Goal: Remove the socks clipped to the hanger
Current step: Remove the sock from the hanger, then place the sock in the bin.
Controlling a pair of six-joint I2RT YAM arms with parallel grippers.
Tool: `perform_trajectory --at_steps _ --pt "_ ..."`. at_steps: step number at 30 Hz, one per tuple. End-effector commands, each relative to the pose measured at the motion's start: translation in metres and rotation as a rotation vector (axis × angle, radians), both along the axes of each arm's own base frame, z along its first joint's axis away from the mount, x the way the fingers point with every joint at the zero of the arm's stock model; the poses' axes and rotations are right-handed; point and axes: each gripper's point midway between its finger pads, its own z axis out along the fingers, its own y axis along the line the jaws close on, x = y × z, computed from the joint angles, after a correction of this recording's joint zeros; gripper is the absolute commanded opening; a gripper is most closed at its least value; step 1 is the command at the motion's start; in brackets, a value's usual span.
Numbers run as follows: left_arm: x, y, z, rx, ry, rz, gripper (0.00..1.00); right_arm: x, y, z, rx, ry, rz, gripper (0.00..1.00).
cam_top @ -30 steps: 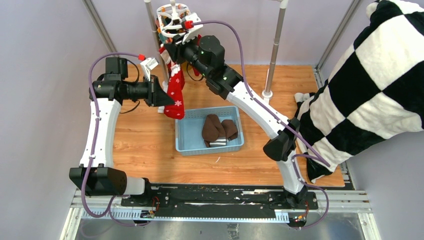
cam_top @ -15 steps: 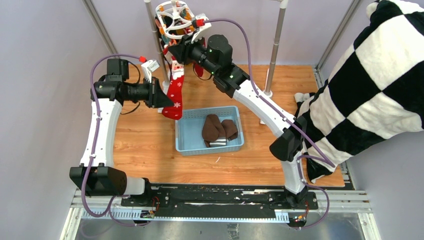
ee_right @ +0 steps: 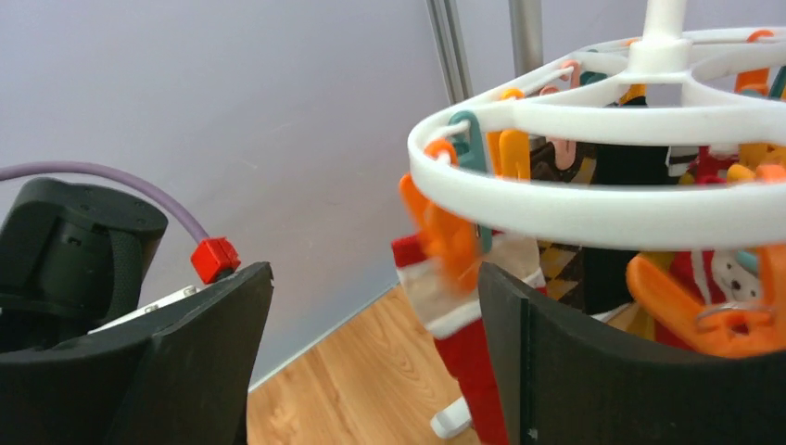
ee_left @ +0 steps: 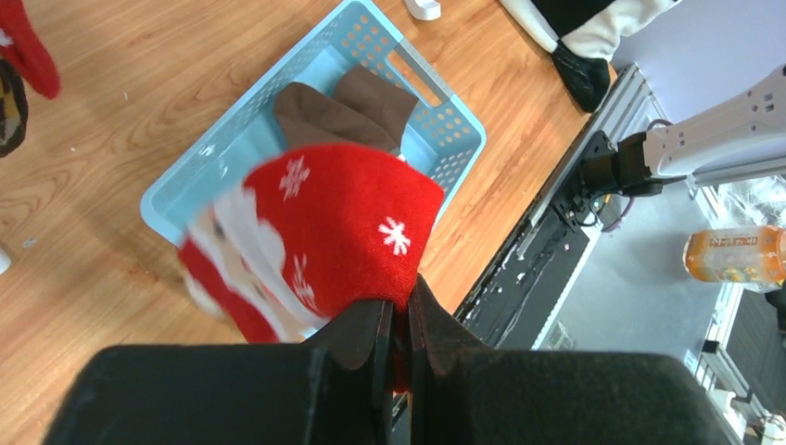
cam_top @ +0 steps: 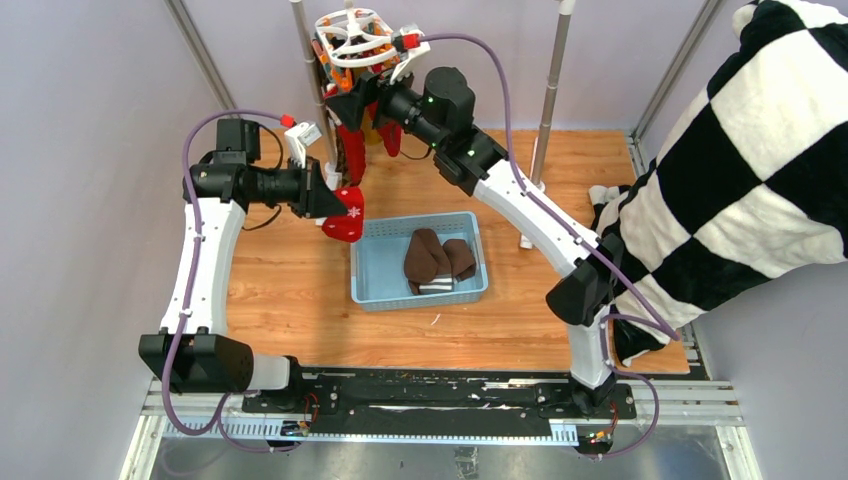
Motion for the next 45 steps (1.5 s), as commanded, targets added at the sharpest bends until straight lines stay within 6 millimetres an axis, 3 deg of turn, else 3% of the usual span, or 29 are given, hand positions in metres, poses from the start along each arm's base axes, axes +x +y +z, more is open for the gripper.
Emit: perform_trajectory --at_steps 1,8,14,18,24,29,31,33,35,38,40,42,45 --pt "-0.010 -0.002 0.005 0.009 -0.035 -0.017 0.00 -0.021 -0.020 0.022 0.011 -0.046 0.029 0.99" --pt "-0.017 -0.001 0.004 0.021 -0.064 -0.028 0.00 -0.073 -0.043 -0.018 -0.058 -0.071 0.182 1.00" --pt "-0.023 -0.005 0.013 -0.004 -0.093 -0.054 0.00 -0.140 -0.042 -0.082 -0.129 -0.088 0.527 0.99" --pt "-0.029 -0.008 0.019 -0.017 -0.113 -0.068 0.00 -0.151 -0.035 -0.106 -0.129 -0.064 0.632 0.95" --pt "-0.039 -0.010 0.022 -0.030 -0.137 -0.090 0.00 -0.157 -0.025 -0.104 -0.083 -0.059 0.714 0.88" --pt "-0.043 -0.011 0.021 -0.035 -0.146 -0.102 0.01 -0.157 -0.015 -0.104 -0.054 -0.014 0.746 0.70" --pt "-0.044 -0.011 0.021 -0.032 -0.152 -0.104 0.03 -0.156 -0.013 -0.104 -0.047 0.000 0.754 0.54" --pt "-0.044 -0.011 0.021 -0.029 -0.157 -0.103 0.04 -0.155 -0.013 -0.106 -0.051 0.017 0.752 0.29" --pt "-0.044 -0.010 0.020 -0.026 -0.154 -0.101 0.14 -0.152 -0.014 -0.109 -0.065 0.032 0.733 0.03" --pt "-0.040 -0.008 0.018 -0.011 -0.148 -0.086 0.66 -0.143 -0.023 -0.113 -0.077 0.068 0.671 0.00" --pt "-0.035 -0.005 0.014 0.016 -0.142 -0.064 0.85 -0.133 -0.035 -0.117 -0.080 0.101 0.618 0.00" --pt "-0.030 0.000 0.008 0.051 -0.137 -0.040 0.97 -0.127 -0.048 -0.127 -0.095 0.142 0.561 0.00" --pt "-0.020 0.008 0.002 0.095 -0.129 -0.007 1.00 -0.116 -0.068 -0.166 -0.191 0.240 0.440 0.00"
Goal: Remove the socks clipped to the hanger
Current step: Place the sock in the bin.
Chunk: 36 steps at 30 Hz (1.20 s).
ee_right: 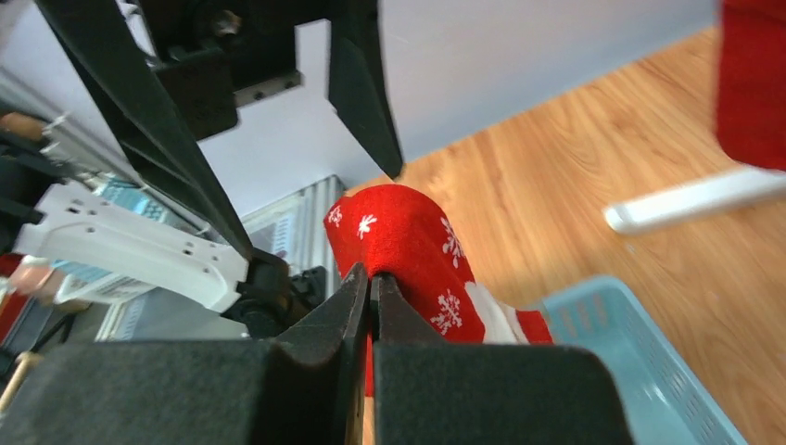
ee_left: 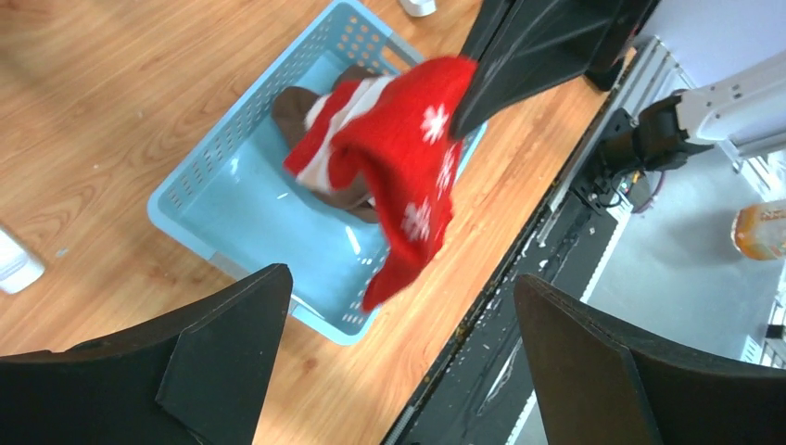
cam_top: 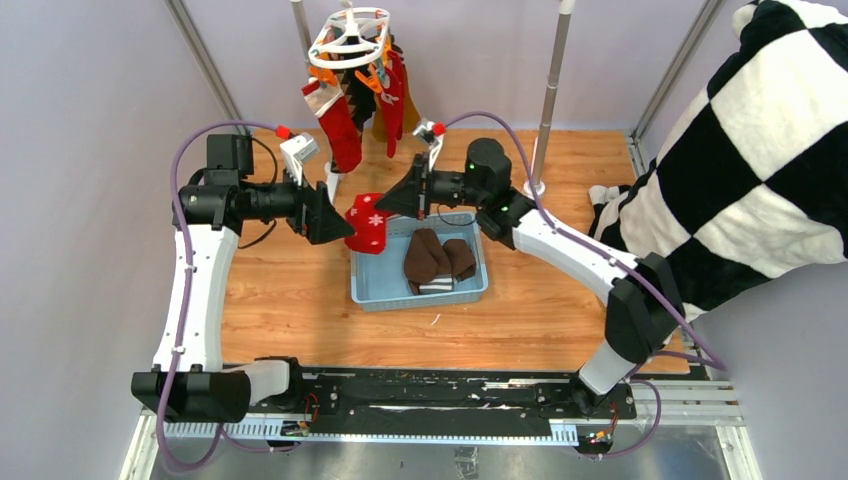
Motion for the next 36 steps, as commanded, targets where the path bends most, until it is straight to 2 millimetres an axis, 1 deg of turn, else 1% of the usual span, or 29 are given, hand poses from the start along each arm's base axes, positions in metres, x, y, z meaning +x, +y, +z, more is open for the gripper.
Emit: perform_trajectory --at_steps 1,4,6,8,10,12,13,14,15,16,18,19,20,22,24,25,27,30,32,34,36 --pt "0.017 0.013 -0.008 0.066 0.007 0.064 1.00 0.016 -0.035 -0.042 -0.151 0.063 -0.177 0.00" --pt "0.032 0.028 -0.007 0.034 0.056 0.132 1.00 0.016 -0.053 -0.095 -0.275 0.152 -0.261 0.00" --pt "0.043 0.041 -0.008 0.008 0.091 0.191 1.00 0.018 -0.068 -0.133 -0.351 0.227 -0.337 0.00" --pt "0.049 0.052 -0.010 0.005 0.115 0.236 1.00 0.022 -0.084 -0.165 -0.410 0.299 -0.412 0.00" --pt "0.051 0.057 -0.014 0.010 0.126 0.254 1.00 0.029 -0.102 -0.193 -0.473 0.354 -0.514 0.00" --pt "0.049 0.056 -0.016 0.010 0.126 0.251 1.00 0.037 -0.121 -0.216 -0.536 0.389 -0.613 0.01" --pt "0.047 0.056 -0.016 0.008 0.125 0.248 1.00 0.040 -0.128 -0.224 -0.568 0.395 -0.651 0.05" --pt "0.045 0.055 -0.016 0.007 0.121 0.246 1.00 0.045 -0.136 -0.231 -0.603 0.391 -0.701 0.14" --pt "0.044 0.055 -0.016 0.010 0.117 0.246 1.00 0.047 -0.142 -0.235 -0.638 0.386 -0.726 0.25" --pt "0.043 0.056 -0.015 0.014 0.111 0.247 1.00 0.047 -0.148 -0.236 -0.683 0.382 -0.736 0.34" --pt "0.042 0.056 -0.015 0.023 0.100 0.249 1.00 0.049 -0.156 -0.227 -0.726 0.354 -0.761 0.48" --pt "0.041 0.057 -0.015 0.026 0.097 0.250 1.00 0.051 -0.158 -0.220 -0.724 0.336 -0.774 0.51" --pt "0.042 0.057 -0.015 0.029 0.096 0.253 1.00 0.052 -0.160 -0.210 -0.712 0.310 -0.780 0.53" --pt "0.042 0.058 -0.016 0.025 0.102 0.254 1.00 0.052 -0.161 -0.188 -0.672 0.271 -0.786 0.52" --pt "0.042 0.057 -0.017 0.015 0.112 0.251 1.00 0.049 -0.156 -0.172 -0.625 0.259 -0.765 0.48" --pt "0.043 0.057 -0.016 0.010 0.114 0.250 1.00 0.047 -0.150 -0.167 -0.596 0.263 -0.734 0.46" --pt "0.043 0.057 -0.015 0.004 0.115 0.251 1.00 0.041 -0.135 -0.165 -0.550 0.303 -0.660 0.43" --pt "0.045 0.061 -0.013 0.001 0.109 0.263 1.00 0.031 -0.108 -0.175 -0.478 0.385 -0.528 0.36" --pt "0.046 0.065 -0.012 -0.002 0.105 0.274 1.00 0.026 -0.097 -0.192 -0.464 0.442 -0.475 0.31" --pt "0.049 0.071 -0.012 -0.001 0.105 0.292 1.00 0.027 -0.098 -0.215 -0.500 0.481 -0.481 0.28" --pt "0.052 0.076 -0.012 -0.008 0.110 0.307 1.00 0.031 -0.102 -0.235 -0.540 0.496 -0.514 0.26"
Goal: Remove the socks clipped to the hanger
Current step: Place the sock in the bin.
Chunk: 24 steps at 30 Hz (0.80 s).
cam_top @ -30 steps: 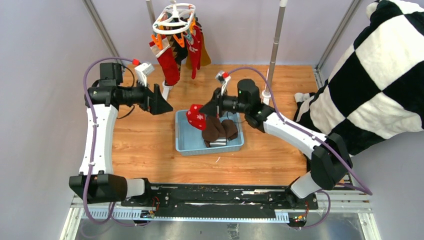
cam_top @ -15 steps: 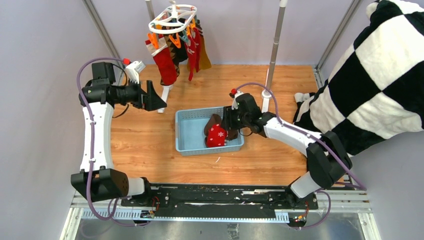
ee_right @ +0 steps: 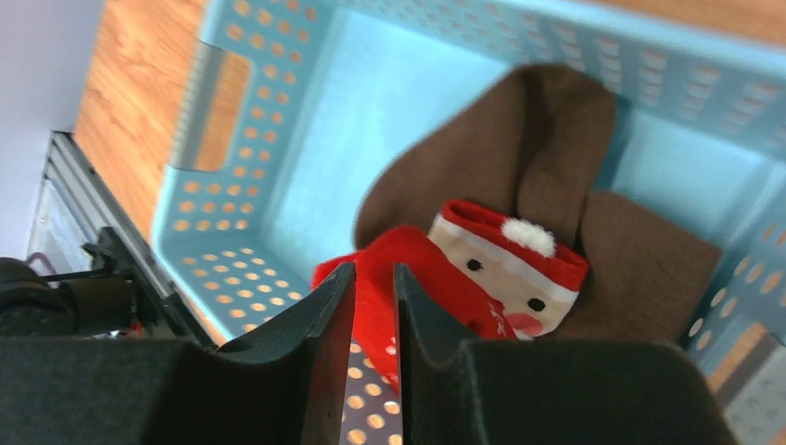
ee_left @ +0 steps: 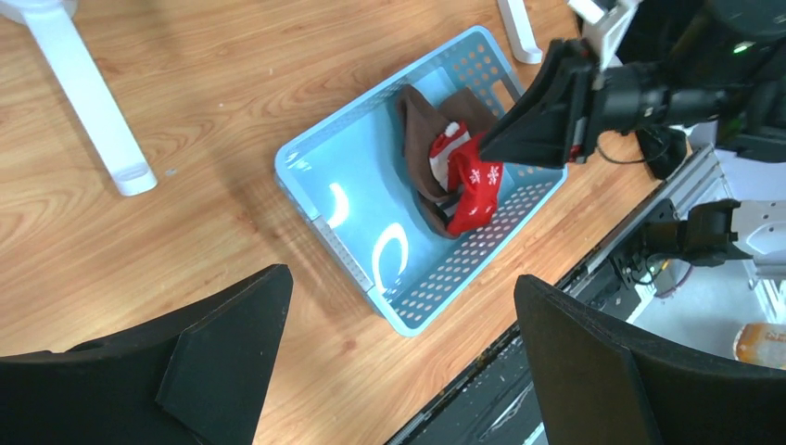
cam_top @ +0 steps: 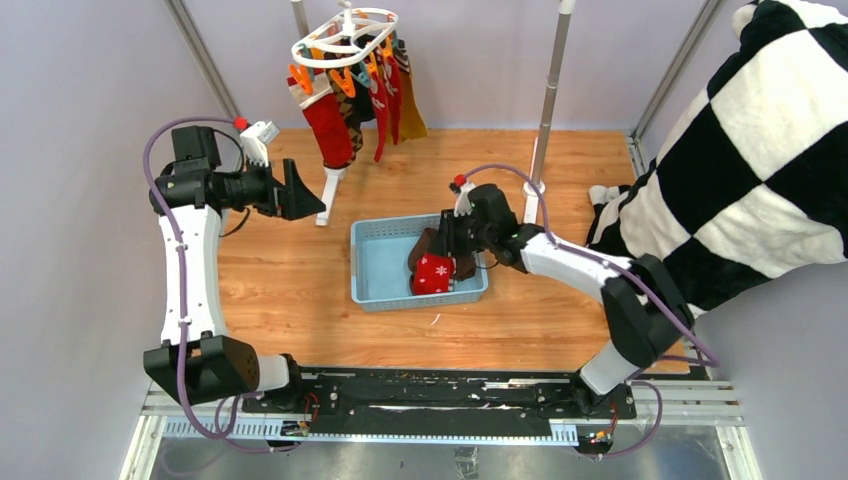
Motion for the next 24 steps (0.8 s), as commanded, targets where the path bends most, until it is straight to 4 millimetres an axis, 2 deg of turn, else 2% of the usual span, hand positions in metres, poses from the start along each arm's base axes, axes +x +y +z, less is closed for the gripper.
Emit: perform_trajectory --at_steps 1,3,5,7,10,11,13,17,21,22,24 --pt "0.007 0.011 0.002 -0.021 0.007 0.029 1.00 -0.003 -0.003 -0.048 -0.031 0.115 -0.019 0.26" --pt "0.012 0.013 0.001 -0.031 0.017 0.034 1.00 0.005 -0.009 -0.061 -0.079 0.104 -0.060 0.26" --pt "0.017 0.015 0.000 -0.041 0.033 0.040 1.00 0.018 -0.015 -0.055 -0.126 0.035 -0.114 0.26" --pt "0.020 0.016 -0.001 -0.052 0.046 0.045 1.00 0.030 -0.013 -0.023 -0.150 -0.137 -0.175 0.34" --pt "0.025 0.019 -0.001 -0.043 0.044 0.052 1.00 0.035 0.002 0.039 -0.128 -0.364 -0.201 0.55" --pt "0.030 0.022 0.003 -0.041 0.040 0.066 0.99 0.035 0.009 0.053 -0.112 -0.396 -0.197 0.59" --pt "0.048 0.028 0.006 -0.047 0.040 0.115 0.96 0.036 0.018 0.071 -0.081 -0.418 -0.184 0.61" --pt "0.092 0.046 0.019 -0.066 -0.042 0.254 0.91 0.026 0.026 0.088 -0.023 -0.429 -0.157 0.62" --pt "0.130 0.055 0.039 -0.154 -0.185 0.354 0.80 0.010 0.022 0.093 0.011 -0.450 -0.136 0.61" --pt "0.140 0.057 0.051 -0.172 -0.258 0.368 0.78 0.006 0.020 0.096 0.019 -0.455 -0.132 0.61" --pt "0.151 0.057 0.053 -0.185 -0.300 0.383 0.76 0.000 0.015 0.099 0.028 -0.461 -0.130 0.61"
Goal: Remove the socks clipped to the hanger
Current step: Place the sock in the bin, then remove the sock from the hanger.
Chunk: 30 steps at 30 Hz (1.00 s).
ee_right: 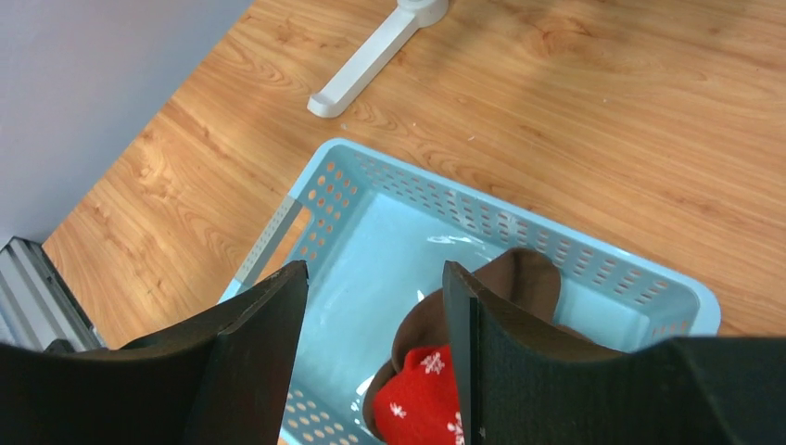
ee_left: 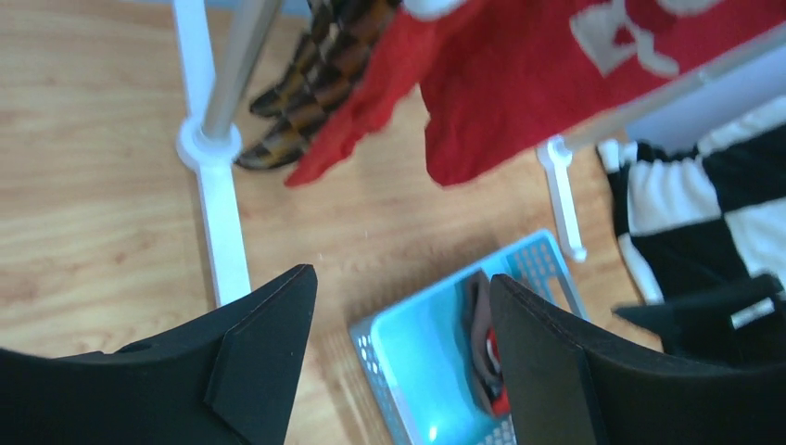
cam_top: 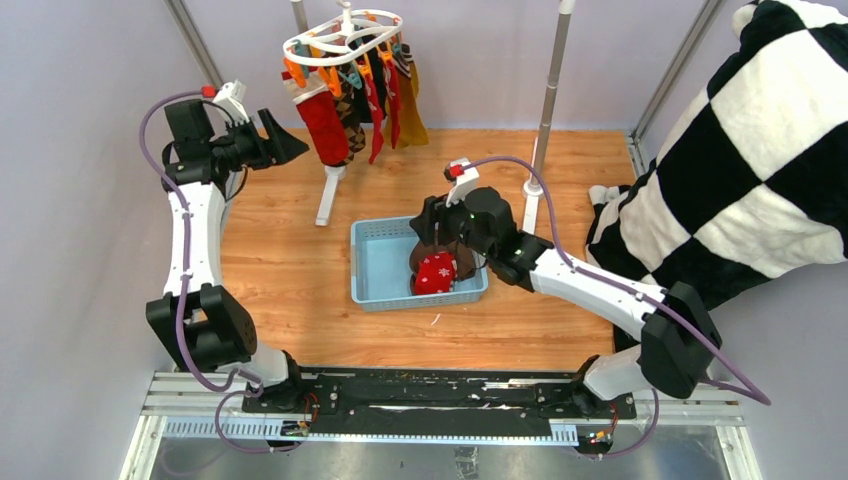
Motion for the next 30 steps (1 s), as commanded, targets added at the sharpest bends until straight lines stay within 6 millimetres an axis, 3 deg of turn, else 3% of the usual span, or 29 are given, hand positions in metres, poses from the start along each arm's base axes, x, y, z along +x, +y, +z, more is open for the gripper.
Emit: perform_trajectory --at_steps 1,5,11,15,17,21,26,30 --pt "0.043 0.003 0.040 -0.045 -0.215 0.083 0.75 -0.016 -0.009 0.013 0.019 -0.048 0.011 0.61" --pt "0.065 -0.009 0.021 -0.036 -0.163 0.048 0.75 -0.024 -0.016 0.021 0.038 -0.065 0.020 0.61" --pt "0.088 -0.014 0.013 -0.052 -0.172 0.040 0.72 -0.033 -0.021 0.029 0.056 -0.076 0.032 0.60" --pt "0.096 -0.013 0.015 -0.045 -0.203 0.051 0.44 -0.035 -0.025 0.031 0.055 -0.081 0.031 0.58" --pt "0.097 -0.013 0.018 -0.029 -0.231 0.058 0.35 -0.037 -0.027 0.032 0.055 -0.083 0.031 0.57" --pt "0.092 -0.020 0.021 -0.009 -0.260 0.042 0.24 -0.039 -0.033 0.035 0.064 -0.094 0.021 0.56" --pt "0.076 -0.028 0.022 0.033 -0.282 0.042 0.00 -0.041 -0.036 0.036 0.069 -0.099 0.015 0.54" --pt "0.050 -0.037 0.027 0.067 -0.292 0.047 0.00 -0.042 -0.037 0.041 0.079 -0.107 0.016 0.53"
